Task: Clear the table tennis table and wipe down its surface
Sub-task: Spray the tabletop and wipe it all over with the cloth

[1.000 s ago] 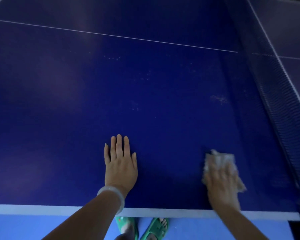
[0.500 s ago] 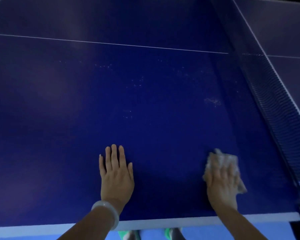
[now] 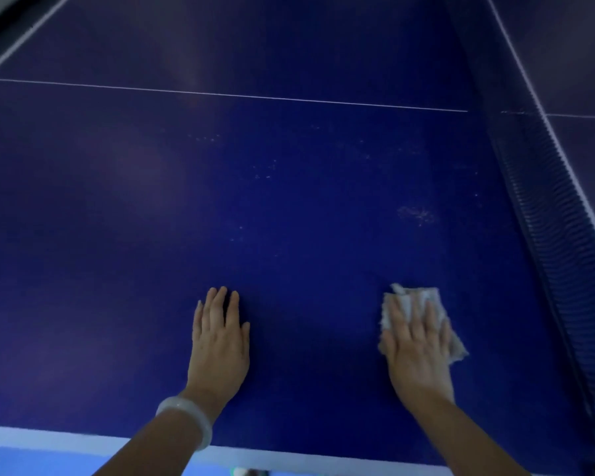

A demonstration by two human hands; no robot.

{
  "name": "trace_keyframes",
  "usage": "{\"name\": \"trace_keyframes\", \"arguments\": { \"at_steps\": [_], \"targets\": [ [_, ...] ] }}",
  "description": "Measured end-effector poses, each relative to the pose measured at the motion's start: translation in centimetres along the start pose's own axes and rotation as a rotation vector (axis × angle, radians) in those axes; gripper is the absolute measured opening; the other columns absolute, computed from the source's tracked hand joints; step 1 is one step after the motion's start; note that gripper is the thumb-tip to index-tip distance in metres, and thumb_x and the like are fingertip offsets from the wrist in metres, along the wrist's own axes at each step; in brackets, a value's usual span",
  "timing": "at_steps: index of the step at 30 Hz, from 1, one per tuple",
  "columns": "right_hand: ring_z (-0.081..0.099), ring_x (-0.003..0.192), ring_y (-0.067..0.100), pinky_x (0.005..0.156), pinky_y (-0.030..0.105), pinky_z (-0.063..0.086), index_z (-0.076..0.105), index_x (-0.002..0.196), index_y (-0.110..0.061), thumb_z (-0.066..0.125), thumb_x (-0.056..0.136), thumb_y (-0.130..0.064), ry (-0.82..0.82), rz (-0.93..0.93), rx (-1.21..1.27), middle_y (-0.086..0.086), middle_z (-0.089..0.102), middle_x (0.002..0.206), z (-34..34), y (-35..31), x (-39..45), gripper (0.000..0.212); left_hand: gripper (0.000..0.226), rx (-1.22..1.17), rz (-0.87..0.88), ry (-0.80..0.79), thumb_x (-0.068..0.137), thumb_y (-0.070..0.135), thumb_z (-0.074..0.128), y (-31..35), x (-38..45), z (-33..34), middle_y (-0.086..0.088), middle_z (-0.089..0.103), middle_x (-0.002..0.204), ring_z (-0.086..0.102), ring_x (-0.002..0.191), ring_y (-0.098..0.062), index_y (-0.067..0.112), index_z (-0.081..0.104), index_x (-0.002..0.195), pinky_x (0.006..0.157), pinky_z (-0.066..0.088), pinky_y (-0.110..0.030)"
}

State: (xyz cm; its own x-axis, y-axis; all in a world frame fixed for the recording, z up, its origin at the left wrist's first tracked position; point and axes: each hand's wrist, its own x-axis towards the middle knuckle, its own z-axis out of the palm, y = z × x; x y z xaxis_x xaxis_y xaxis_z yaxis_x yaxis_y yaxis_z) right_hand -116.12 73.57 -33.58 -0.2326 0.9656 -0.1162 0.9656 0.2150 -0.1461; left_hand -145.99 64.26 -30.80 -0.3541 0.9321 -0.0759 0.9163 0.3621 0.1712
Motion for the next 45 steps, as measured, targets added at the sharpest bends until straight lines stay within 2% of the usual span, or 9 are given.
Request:
{"name": "trace_keyframes", "arguments": {
  "at_steps": [5, 10, 15, 20, 27, 34, 37, 41, 45],
  "targets": [
    [-0.015, 0.149, 0.029, 0.121, 0.052, -0.01, -0.02, 0.149, -0.043, 0.002, 0.097, -0.048, -0.04, 0.301, 0.06, 0.002, -0.012, 0.165, -2.9, 6.0, 0.9, 0.057, 0.051, -0.118, 0.209, 0.044, 0.103, 0.03, 0.032, 8.9, 4.2, 0.9, -0.018, 0.033, 0.153, 0.024, 0.146, -0.031, 0.001, 0.039, 0.145, 0.12, 0.02, -0.045],
    [-0.022, 0.149, 0.026, 0.119, 0.051, -0.007, -0.015, 0.154, -0.033, -0.002, 0.1, -0.048, -0.136, -0.057, -0.051, -0.004, -0.021, 0.163, -2.5, 9.7, -0.4, 0.058, 0.06, -0.148, 0.189, 0.007, 0.102, 0.036, 0.035, 15.4, 10.9, 2.0, -0.017, 0.019, 0.158, 0.013, 0.149, -0.029, 0.003, 0.025, 0.151, 0.123, 0.009, -0.04],
    [-0.029, 0.146, 0.017, 0.122, 0.047, -0.007, -0.026, 0.149, -0.038, -0.008, 0.096, -0.052, -0.066, 0.226, -0.043, -0.009, -0.029, 0.16, -3.4, 16.2, 0.2, 0.058, 0.068, -0.088, 0.144, 0.012, 0.1, 0.047, 0.029, 18.2, 14.9, 3.3, -0.02, 0.015, 0.159, 0.008, 0.149, -0.032, 0.004, 0.02, 0.153, 0.123, 0.005, -0.042],
    [-0.029, 0.144, 0.006, 0.122, 0.042, -0.007, -0.016, 0.15, -0.048, 0.019, 0.102, -0.047, -0.014, 0.277, 0.126, -0.014, -0.025, 0.16, -3.8, 16.5, 2.7, 0.059, 0.072, -0.1, -0.027, 0.06, 0.099, 0.052, 0.024, 20.7, 17.3, 4.1, -0.018, 0.011, 0.16, 0.003, 0.15, -0.03, 0.007, 0.016, 0.154, 0.123, 0.001, -0.044],
    [-0.019, 0.148, 0.014, 0.12, 0.037, -0.014, -0.012, 0.153, -0.038, 0.019, 0.103, -0.044, 0.057, 0.195, 0.116, -0.003, -0.02, 0.161, -4.4, 16.5, 11.1, 0.059, 0.077, 0.016, -0.097, 0.056, 0.097, 0.056, 0.017, 22.6, 19.8, 4.2, -0.022, 0.01, 0.16, 0.002, 0.15, -0.033, 0.004, 0.011, 0.154, 0.122, 0.002, -0.048],
    [-0.019, 0.149, 0.025, 0.121, 0.046, -0.012, -0.02, 0.15, -0.039, 0.022, 0.105, -0.038, -0.075, 0.166, 0.101, 0.003, -0.024, 0.162, -6.0, 15.7, 23.3, 0.062, 0.078, 0.051, -0.109, 0.027, 0.095, 0.055, 0.006, 22.8, 20.0, 4.3, -0.022, 0.01, 0.16, 0.004, 0.15, -0.034, 0.004, 0.007, 0.154, 0.122, 0.002, -0.049],
    [-0.021, 0.148, 0.024, 0.122, 0.05, -0.003, -0.013, 0.154, -0.038, 0.031, 0.103, -0.033, -0.091, -0.039, 0.103, -0.004, -0.031, 0.158, -6.3, 12.9, 26.1, 0.068, 0.079, 0.027, -0.118, 0.03, 0.093, 0.055, 0.002, 22.9, 20.1, 4.3, -0.021, 0.01, 0.161, 0.004, 0.15, -0.033, 0.005, 0.008, 0.154, 0.122, 0.0, -0.049],
    [-0.031, 0.144, 0.01, 0.12, 0.042, -0.012, -0.006, 0.153, -0.046, 0.018, 0.103, -0.05, -0.119, -0.307, 0.153, -0.013, -0.03, 0.158, -5.8, 13.0, 25.7, 0.056, 0.075, 0.014, -0.126, 0.021, 0.097, 0.053, -0.005, 22.9, 20.1, 4.0, -0.019, 0.008, 0.161, 0.001, 0.15, -0.031, 0.006, 0.006, 0.155, 0.122, -0.001, -0.048],
    [-0.02, 0.149, 0.022, 0.121, 0.051, -0.002, -0.012, 0.152, -0.045, 0.018, 0.103, -0.049, -0.052, -0.063, 0.1, -0.003, -0.017, 0.164, -6.4, 17.1, 28.5, 0.057, 0.081, 0.007, -0.134, 0.007, 0.089, 0.053, -0.012, 23.0, 20.2, 3.9, -0.019, 0.008, 0.161, 0.002, 0.15, -0.031, 0.007, 0.005, 0.154, 0.122, -0.003, -0.047]
  ]
}}
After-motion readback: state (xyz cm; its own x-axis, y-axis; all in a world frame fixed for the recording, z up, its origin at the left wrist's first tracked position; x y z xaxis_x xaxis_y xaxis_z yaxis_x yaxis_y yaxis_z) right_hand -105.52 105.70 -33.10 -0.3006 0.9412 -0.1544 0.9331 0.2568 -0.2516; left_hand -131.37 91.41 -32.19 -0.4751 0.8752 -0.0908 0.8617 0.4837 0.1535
